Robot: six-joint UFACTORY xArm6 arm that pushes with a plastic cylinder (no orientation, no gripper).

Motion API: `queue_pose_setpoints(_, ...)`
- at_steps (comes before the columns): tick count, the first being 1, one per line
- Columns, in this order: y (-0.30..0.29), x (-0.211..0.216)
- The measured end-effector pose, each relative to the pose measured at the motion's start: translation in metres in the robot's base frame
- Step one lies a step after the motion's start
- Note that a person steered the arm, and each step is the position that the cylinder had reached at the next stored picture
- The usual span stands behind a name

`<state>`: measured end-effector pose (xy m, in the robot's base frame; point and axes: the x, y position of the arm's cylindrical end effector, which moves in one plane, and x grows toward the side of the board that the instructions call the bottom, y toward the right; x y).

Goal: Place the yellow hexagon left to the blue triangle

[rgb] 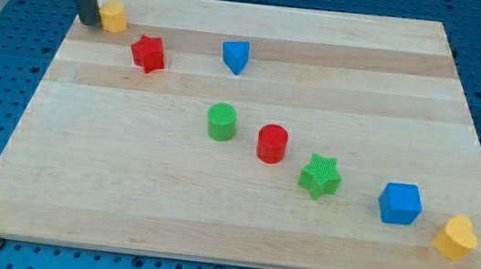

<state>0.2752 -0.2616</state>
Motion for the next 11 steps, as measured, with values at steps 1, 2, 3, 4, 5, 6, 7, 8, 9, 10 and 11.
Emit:
queue_pose_setpoints(1, 0.012, 0.01)
queue_pose_setpoints(2, 0.005, 0.01)
queue_pose_setpoints(3, -0.009, 0.003)
queue_pose_setpoints(4, -0.022, -0.021)
queue_pose_setpoints(5, -0.01, -0.039)
queue_pose_setpoints(6, 0.003, -0.044)
queue_pose_setpoints(7, 0.022, -0.026)
queue_pose_setpoints(8, 0.033, -0.02)
queue_pose_setpoints(9, 0.058, -0.008)
queue_pose_setpoints(10, 0.065, -0.008)
queue_pose_setpoints(11, 0.082, -0.007)
